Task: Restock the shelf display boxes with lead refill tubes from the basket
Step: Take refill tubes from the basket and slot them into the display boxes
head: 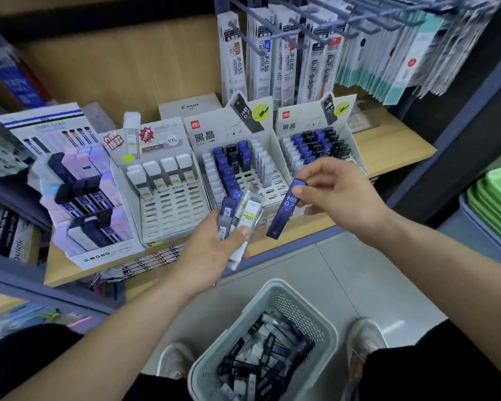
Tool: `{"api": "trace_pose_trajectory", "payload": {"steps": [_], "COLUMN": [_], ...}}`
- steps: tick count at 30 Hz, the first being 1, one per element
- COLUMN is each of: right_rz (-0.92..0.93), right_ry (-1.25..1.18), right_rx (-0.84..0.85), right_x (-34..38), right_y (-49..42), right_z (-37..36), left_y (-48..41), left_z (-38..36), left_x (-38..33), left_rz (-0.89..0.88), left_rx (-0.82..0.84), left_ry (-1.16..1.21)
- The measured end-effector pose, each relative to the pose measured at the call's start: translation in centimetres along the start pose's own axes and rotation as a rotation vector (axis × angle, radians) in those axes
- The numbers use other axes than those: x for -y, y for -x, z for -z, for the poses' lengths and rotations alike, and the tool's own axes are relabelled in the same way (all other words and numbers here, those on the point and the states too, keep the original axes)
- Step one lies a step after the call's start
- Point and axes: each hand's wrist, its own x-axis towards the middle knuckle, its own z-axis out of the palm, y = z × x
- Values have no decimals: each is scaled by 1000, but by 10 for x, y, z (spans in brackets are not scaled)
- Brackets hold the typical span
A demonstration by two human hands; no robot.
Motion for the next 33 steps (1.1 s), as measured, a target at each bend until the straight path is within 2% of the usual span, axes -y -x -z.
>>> {"api": "trace_pose_trajectory", "payload": {"steps": [7, 11, 16, 21, 30, 33], "right_rz": [73, 101, 266, 327, 359, 383], "right_ry": [69, 103, 300, 541, 729, 736], "right_rx": [-60, -64, -48, -11, 59, 21], "right_x": [2, 2, 5, -14, -25, -26], "right_y": [-52, -74, -111, -132, -141, -143], "right_z": [6, 6, -14, -37, -45, -46], "left_y": [-25, -38, -54, -57, -57, -55], "left_z": [17, 18, 30, 38, 43, 43], "left_x": [6, -5, -15, -10, -6, -7], "left_rz": [3, -53, -94, -54, -46, -39], "left_rx": [16, -6, -97, -121, -118, -121], "left_ry": [-8, -22, -5, 57, 32, 45]}}
